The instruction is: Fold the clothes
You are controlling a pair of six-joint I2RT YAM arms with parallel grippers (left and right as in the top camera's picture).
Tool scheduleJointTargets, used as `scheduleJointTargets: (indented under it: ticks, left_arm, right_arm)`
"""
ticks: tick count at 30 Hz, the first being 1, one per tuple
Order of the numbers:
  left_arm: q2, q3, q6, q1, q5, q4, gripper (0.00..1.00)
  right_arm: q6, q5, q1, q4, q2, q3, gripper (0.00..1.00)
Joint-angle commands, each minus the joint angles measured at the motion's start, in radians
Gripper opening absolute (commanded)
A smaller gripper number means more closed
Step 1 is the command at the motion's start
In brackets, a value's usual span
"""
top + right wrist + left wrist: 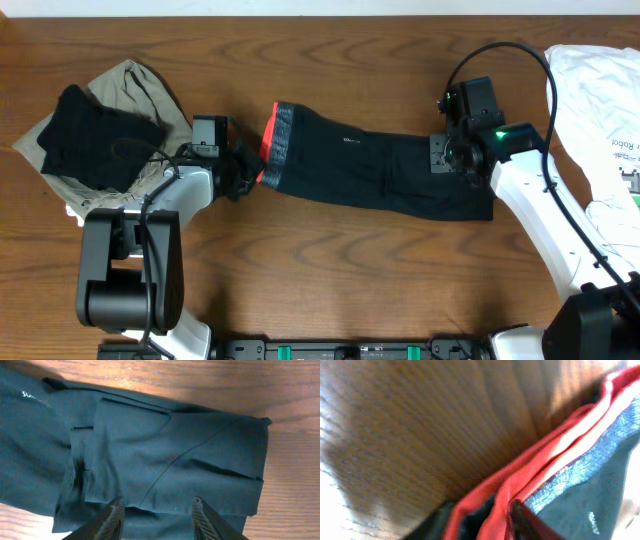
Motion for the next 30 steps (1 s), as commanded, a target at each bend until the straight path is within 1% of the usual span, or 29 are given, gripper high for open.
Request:
scheduleJointTargets:
  ticks: [1, 5, 9, 12, 16, 18, 23, 30]
  left_arm:
    - [0.09, -0.065, 0.056, -0.002, -0.095, -0.037, 0.06]
    - [0.081, -0.065, 0.118, 0.004, -0.095, -0.046, 0.06]
    - [0.034, -0.065, 0.166, 0.039, -0.095, -0.091, 0.06]
    - [-0.038, -0.065, 0.21, 0.086, -0.097, -0.142, 0.06]
    - [-0.164, -0.065, 0.311, 0.164, -0.105, -0.213, 0.06]
    - [-0.23, -0.065, 0.354, 0.205, -0.134, -0.247, 0.06]
    - [-0.366, -0.065, 0.446, 0.292, -0.151, -0.266, 0.06]
    - [-0.492, -0.059, 0.537, 0.314, -0.119, -0.284, 0.06]
  right_arm:
    - [-0.011, 0.003, -0.008, -0.001, -0.012, 0.013, 0.42]
    - [-0.011, 0.003, -0.008, -0.001, -0.012, 0.013, 0.43]
    - [-0.011, 0.004, -0.01, 0.0, -0.012, 0.013, 0.43]
    - [-0.011, 0.004, -0.023, 0.003, -0.013, 0.014, 0.43]
    - [-0.006, 0.019, -0.059, 0.003, -0.025, 0.015, 0.44]
    - [-0.003, 0.019, -0.083, 0.001, -0.041, 0.015, 0.44]
    - [-0.003, 0.019, -0.145, -0.003, -0.09, 0.015, 0.46]
    - [-0.003, 0.018, -0.22, -0.052, -0.117, 0.015, 0.47]
